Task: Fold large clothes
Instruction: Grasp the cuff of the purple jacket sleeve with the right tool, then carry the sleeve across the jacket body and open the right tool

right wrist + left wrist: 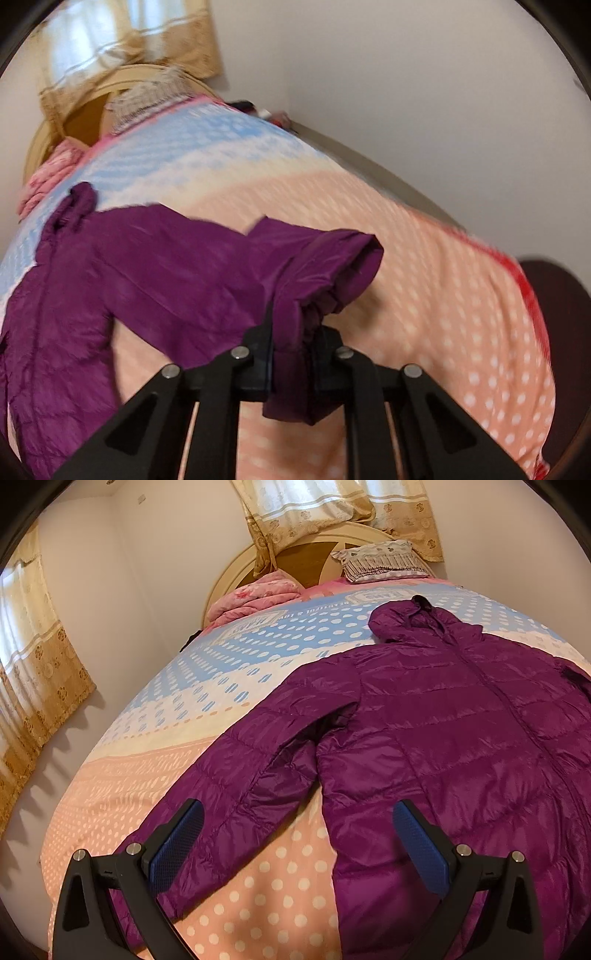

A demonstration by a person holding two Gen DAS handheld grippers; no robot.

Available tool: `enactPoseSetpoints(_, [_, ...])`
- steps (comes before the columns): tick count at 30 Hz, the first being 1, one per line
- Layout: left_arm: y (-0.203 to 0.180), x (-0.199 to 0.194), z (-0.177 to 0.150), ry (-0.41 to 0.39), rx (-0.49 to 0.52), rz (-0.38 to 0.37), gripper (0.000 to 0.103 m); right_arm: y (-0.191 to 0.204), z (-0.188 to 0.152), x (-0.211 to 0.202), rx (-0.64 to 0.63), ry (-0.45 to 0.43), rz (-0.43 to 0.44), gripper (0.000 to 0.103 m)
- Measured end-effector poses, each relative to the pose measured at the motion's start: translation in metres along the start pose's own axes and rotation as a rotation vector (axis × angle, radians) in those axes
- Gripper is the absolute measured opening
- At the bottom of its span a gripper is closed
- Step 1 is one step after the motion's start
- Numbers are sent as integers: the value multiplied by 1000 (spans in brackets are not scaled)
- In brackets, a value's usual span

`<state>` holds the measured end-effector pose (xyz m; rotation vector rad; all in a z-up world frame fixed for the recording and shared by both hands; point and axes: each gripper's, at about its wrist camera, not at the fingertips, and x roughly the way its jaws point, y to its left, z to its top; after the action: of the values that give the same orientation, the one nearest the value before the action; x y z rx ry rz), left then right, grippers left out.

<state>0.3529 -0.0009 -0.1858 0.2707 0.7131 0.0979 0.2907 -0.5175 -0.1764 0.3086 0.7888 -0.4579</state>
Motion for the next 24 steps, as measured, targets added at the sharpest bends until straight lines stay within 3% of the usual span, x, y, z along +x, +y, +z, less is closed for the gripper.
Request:
enactPoseSetpoints(5, [3, 6, 6, -6, 0, 1, 102, 73, 21, -10, -121, -64, 78, 15])
enactPoseSetpoints(9, [11, 8, 11, -13, -18, -2, 102, 151, 20, -15, -264, -98, 153, 15])
enactPoseSetpoints(18, [31, 10, 8, -21, -39, 4, 102, 285, -30, -1, -480, -85, 292, 14])
enactPoseSetpoints(24, [34, 16, 4, 0, -47, 19, 102, 326, -68, 18, -555, -56, 298, 16])
